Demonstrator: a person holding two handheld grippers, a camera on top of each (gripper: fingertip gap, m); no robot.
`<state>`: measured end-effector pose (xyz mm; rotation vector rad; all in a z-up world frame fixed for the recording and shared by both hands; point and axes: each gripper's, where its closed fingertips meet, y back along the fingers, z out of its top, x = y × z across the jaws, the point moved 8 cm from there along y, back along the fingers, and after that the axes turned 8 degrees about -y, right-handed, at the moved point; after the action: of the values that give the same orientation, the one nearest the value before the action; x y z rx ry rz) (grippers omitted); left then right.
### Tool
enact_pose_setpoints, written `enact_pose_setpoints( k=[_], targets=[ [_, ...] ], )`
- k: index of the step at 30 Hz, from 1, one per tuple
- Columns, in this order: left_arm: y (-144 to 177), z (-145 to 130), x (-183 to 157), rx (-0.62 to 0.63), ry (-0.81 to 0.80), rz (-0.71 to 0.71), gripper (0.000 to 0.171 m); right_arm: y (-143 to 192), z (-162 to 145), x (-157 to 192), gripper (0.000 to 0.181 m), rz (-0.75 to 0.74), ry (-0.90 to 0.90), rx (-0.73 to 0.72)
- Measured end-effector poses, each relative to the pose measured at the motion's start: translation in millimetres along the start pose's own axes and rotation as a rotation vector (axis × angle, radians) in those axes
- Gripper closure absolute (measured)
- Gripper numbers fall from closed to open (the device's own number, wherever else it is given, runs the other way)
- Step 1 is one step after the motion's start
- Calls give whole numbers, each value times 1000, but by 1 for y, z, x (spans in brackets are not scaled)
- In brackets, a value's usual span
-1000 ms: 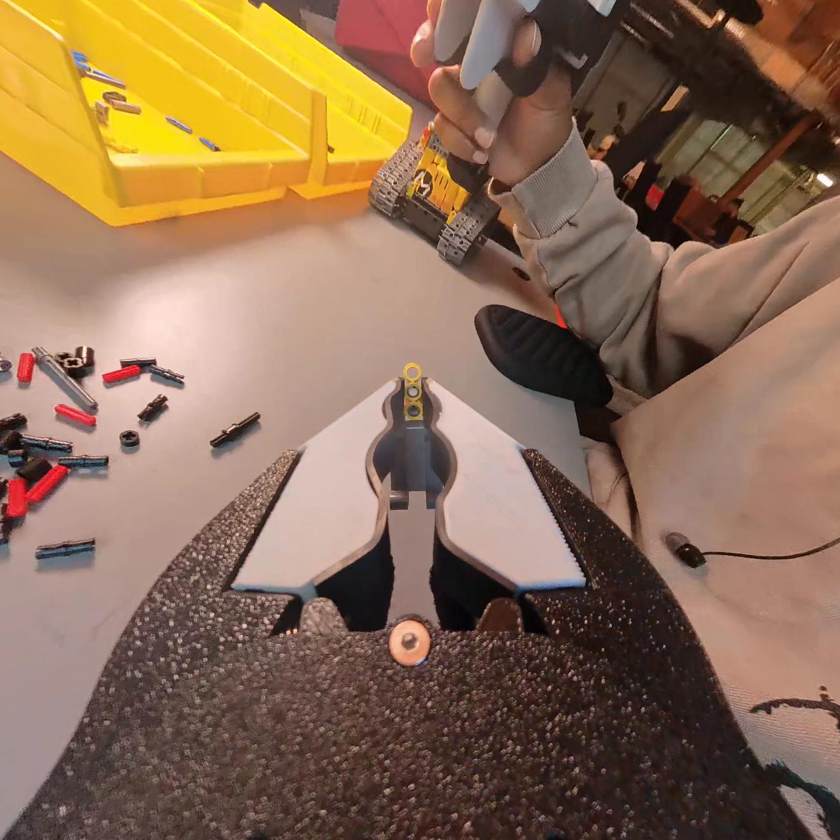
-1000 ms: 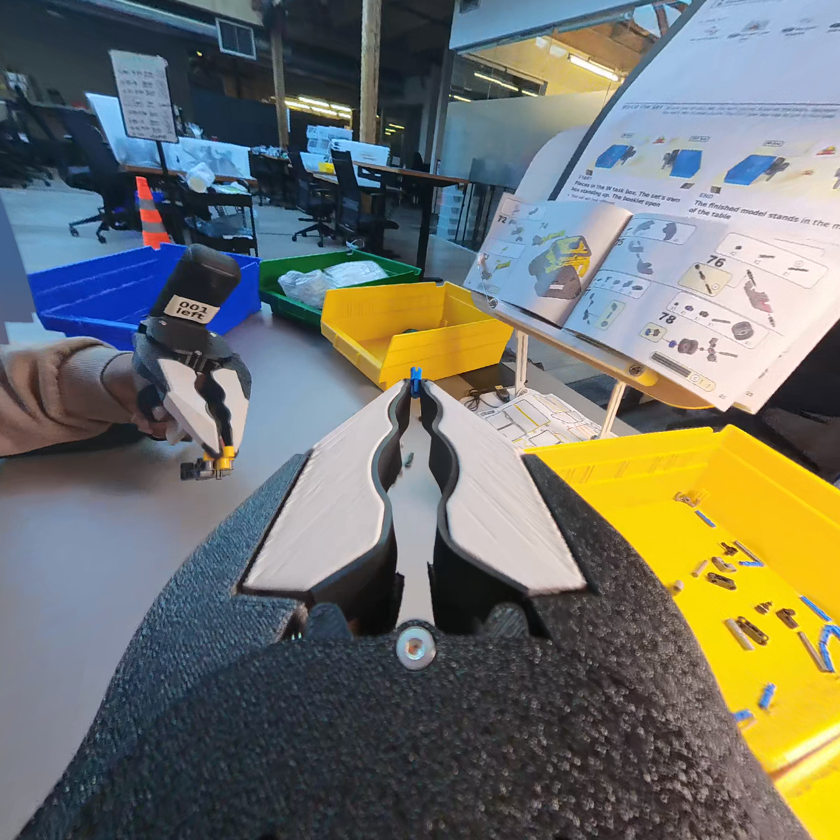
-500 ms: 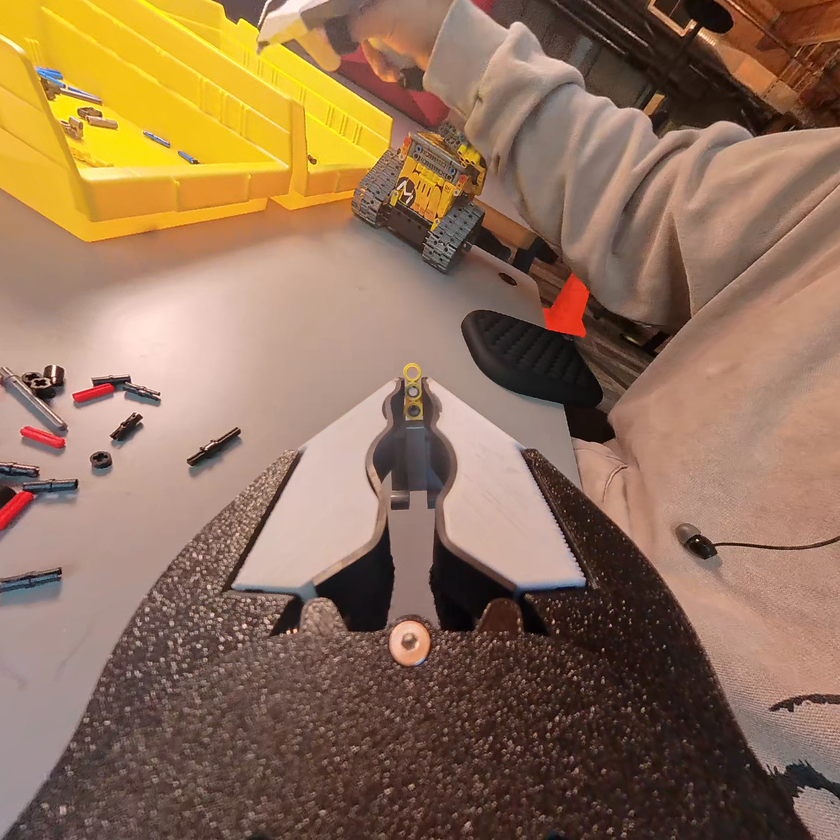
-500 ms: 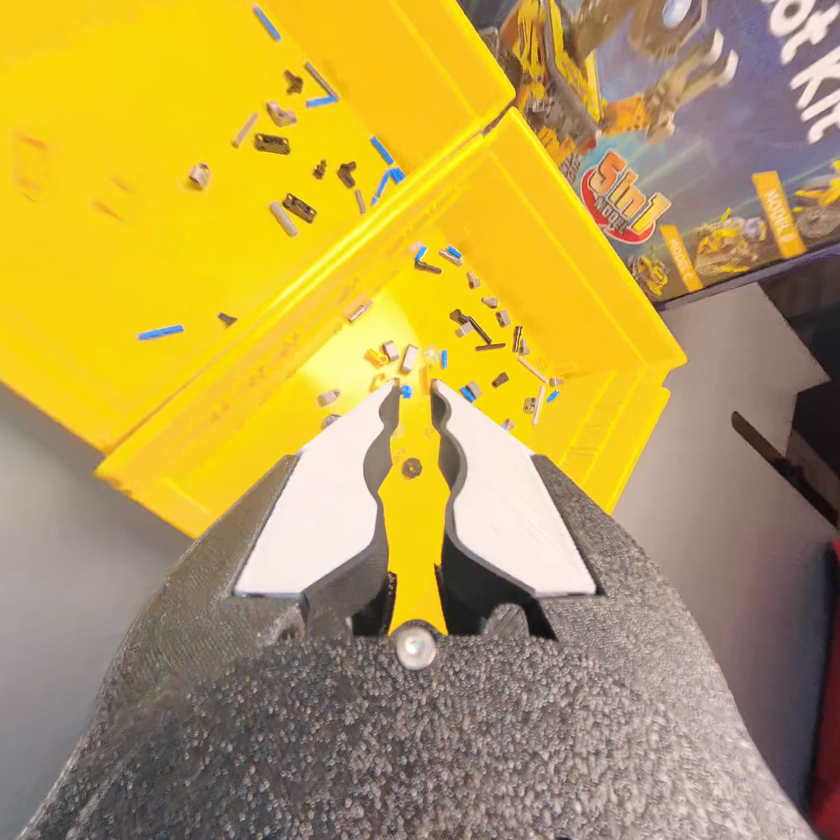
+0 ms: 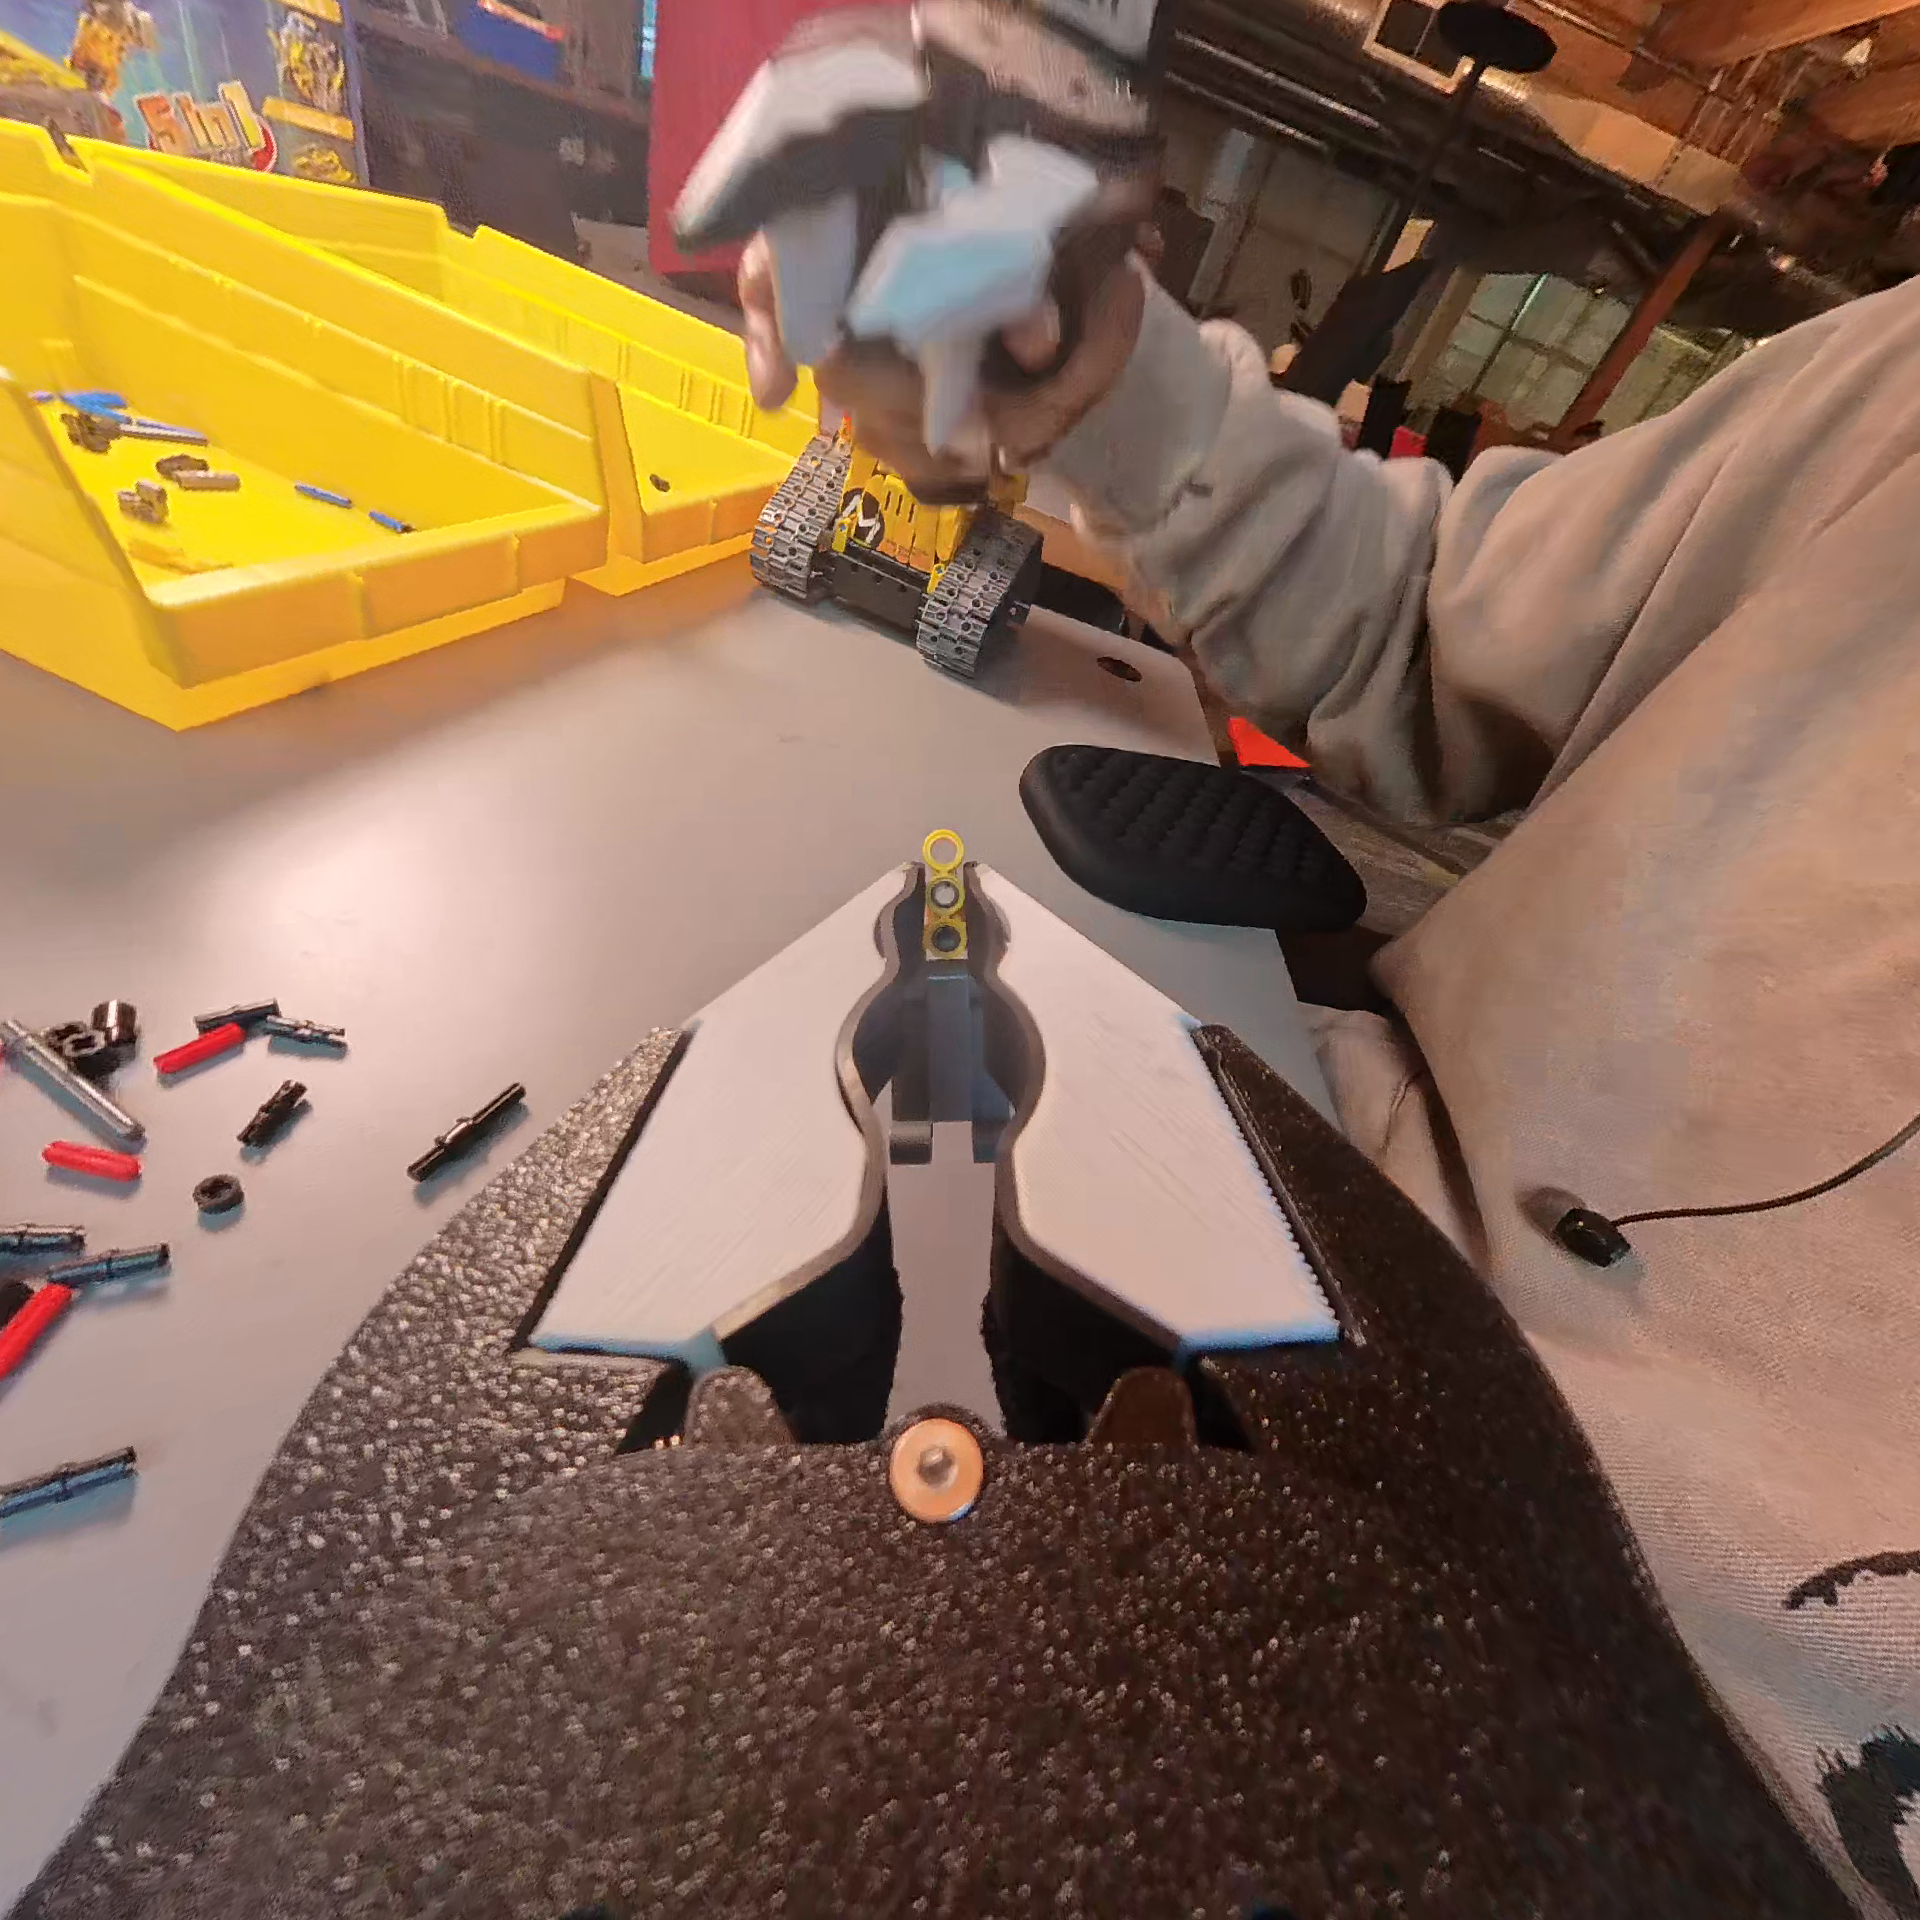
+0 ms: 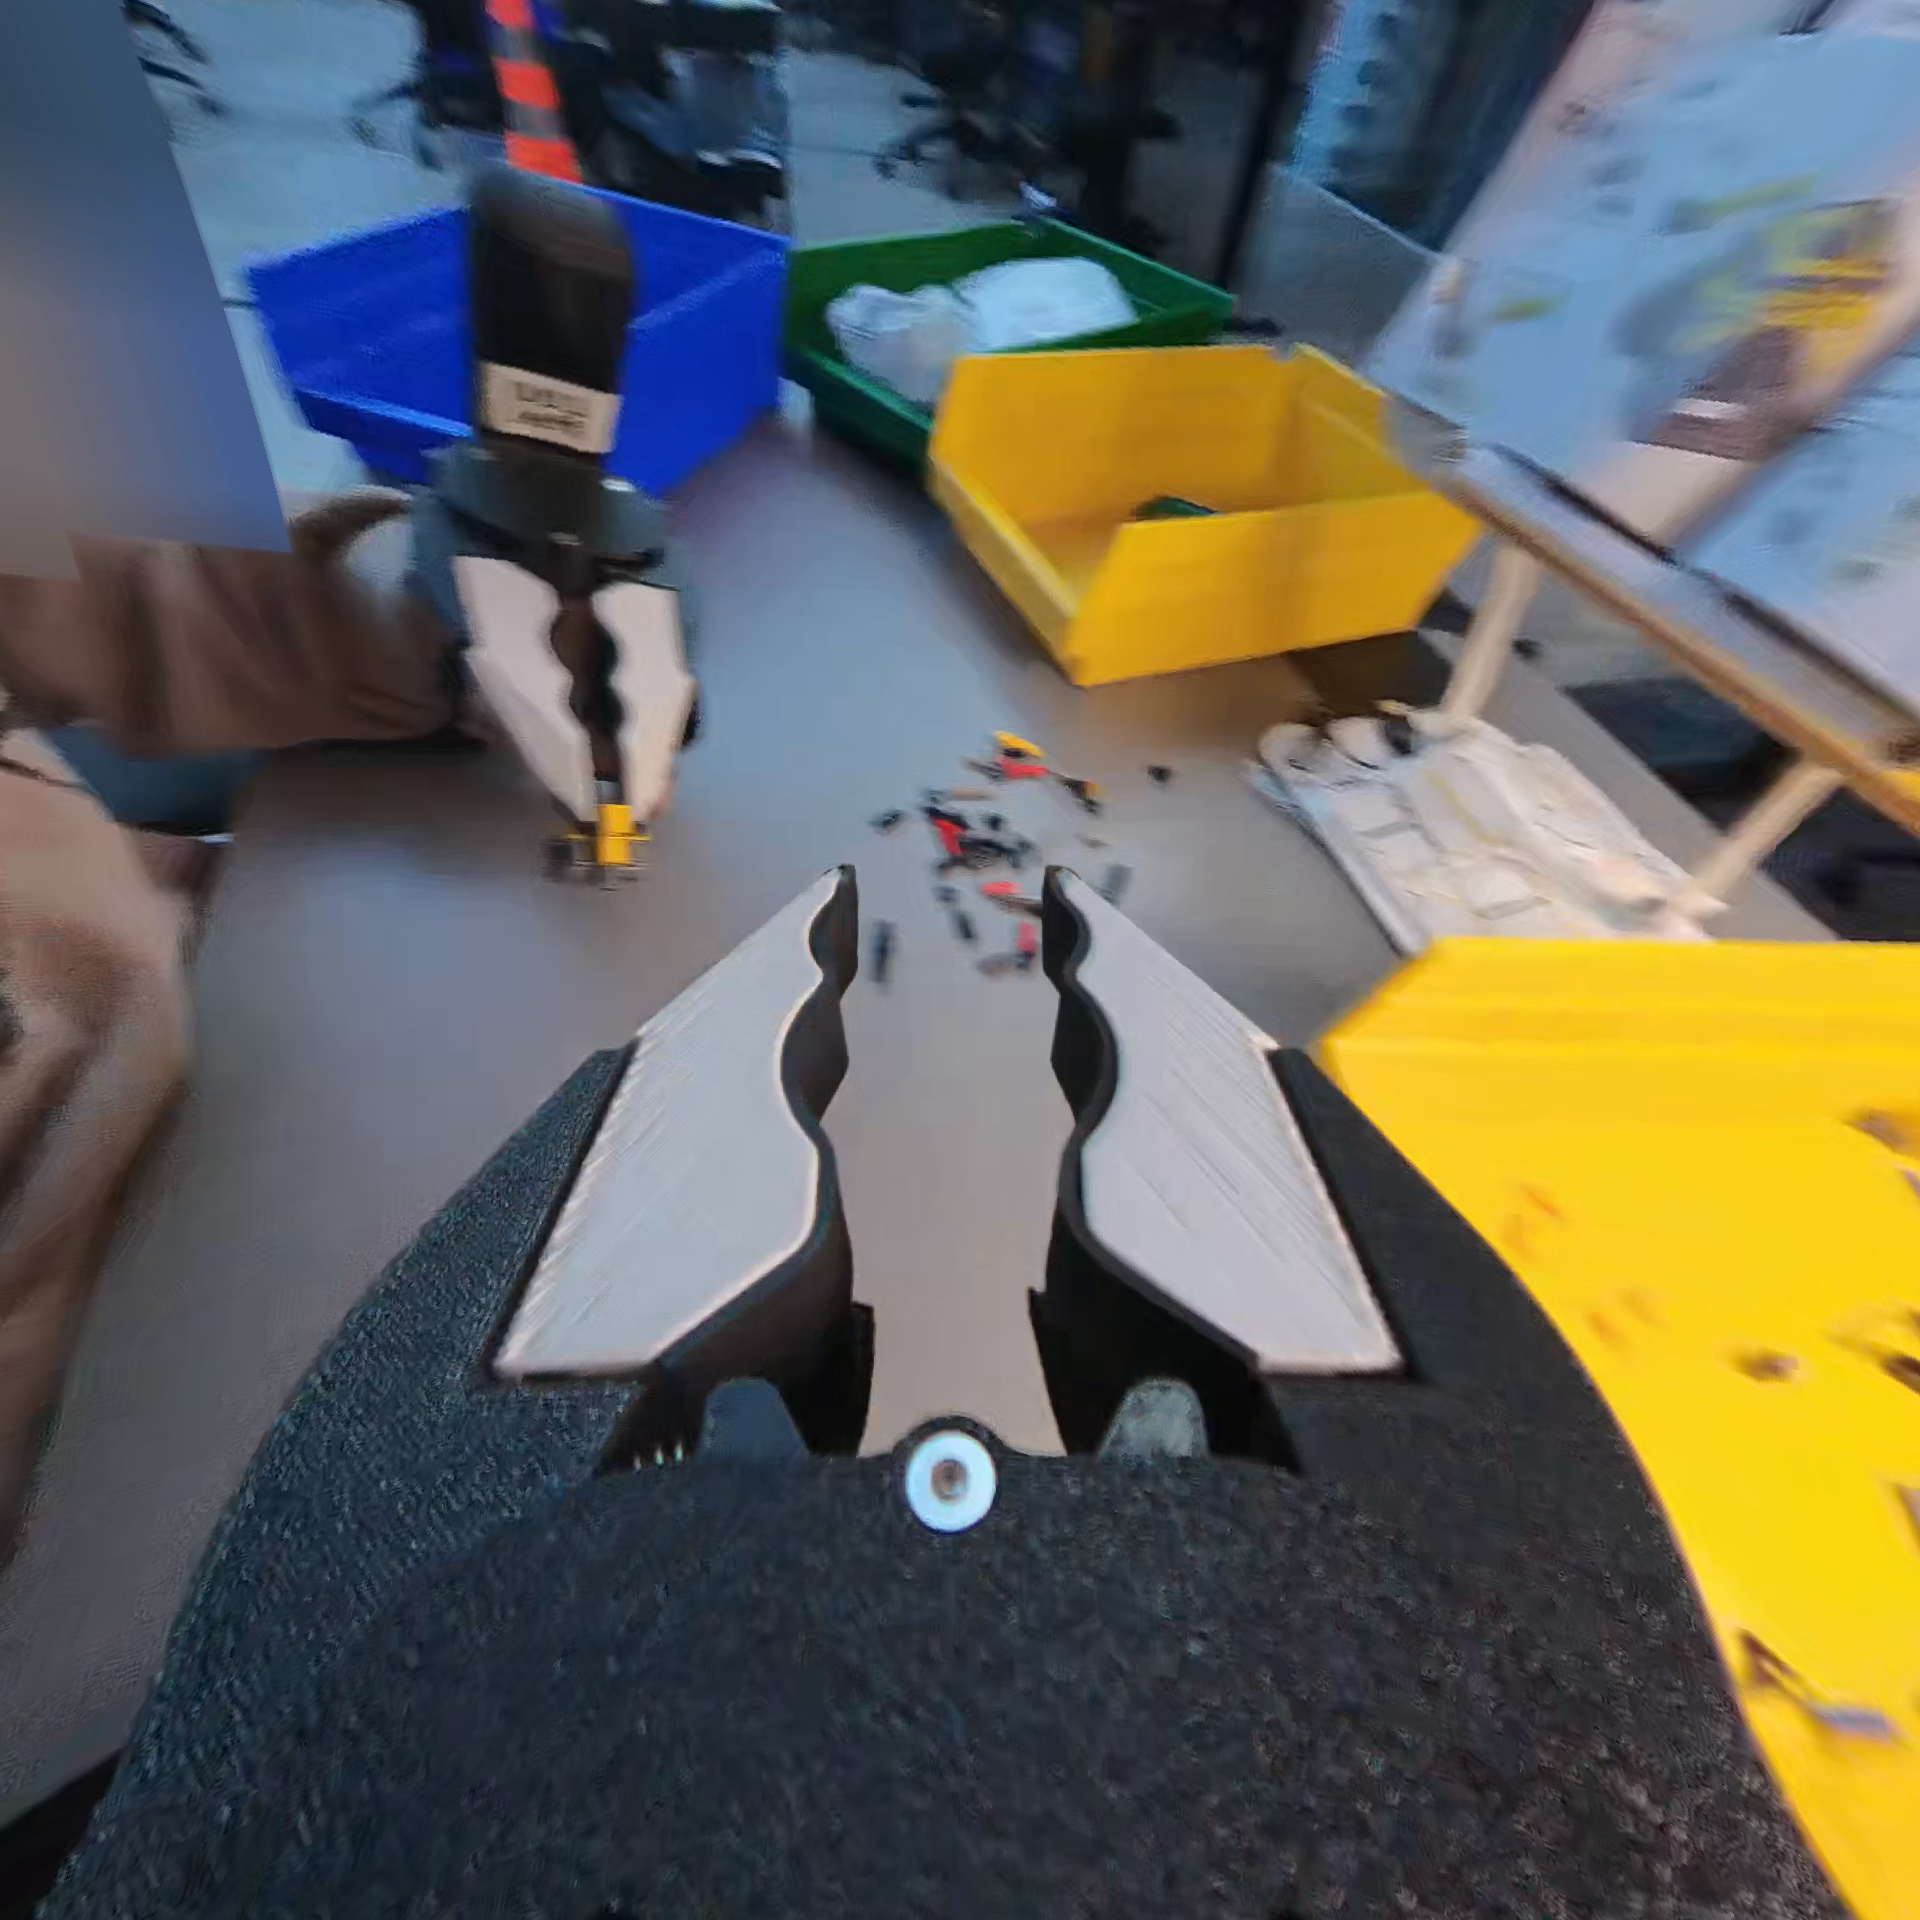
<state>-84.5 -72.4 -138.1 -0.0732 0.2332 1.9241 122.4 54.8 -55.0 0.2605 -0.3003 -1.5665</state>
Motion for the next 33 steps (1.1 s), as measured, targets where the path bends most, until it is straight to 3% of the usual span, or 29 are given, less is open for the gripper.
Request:
enact_pose_setpoints(
  k=[4, 6, 8, 16, 24, 27, 33],
  targets=[
    [4, 8, -3, -148, 60, -76, 164, -55, -32, 68, 147, 231, -83, -86],
    [6, 11, -2, -227, 104, -113, 165, -74, -42, 80, 150, 264, -134, -132],
    [7, 12, 0, -274, 146, -138, 165, -83, -45, 84, 168, 292, -189, -196],
    [10, 13, 4, -346, 193, -158, 165, -85, -45, 85, 179, 353, -293, -289],
    [9, 9, 8, -300, 240, -180, 164, -80, -49, 82, 180, 329, -247, -278],
    [15, 10, 12, -310, 255, -175, 154, -76, -48, 79, 180, 331, -259, -314],
    [7, 8, 0, -224, 145, -174, 150, -72, -49, 82, 180, 363, -236, -340]
  ],
)
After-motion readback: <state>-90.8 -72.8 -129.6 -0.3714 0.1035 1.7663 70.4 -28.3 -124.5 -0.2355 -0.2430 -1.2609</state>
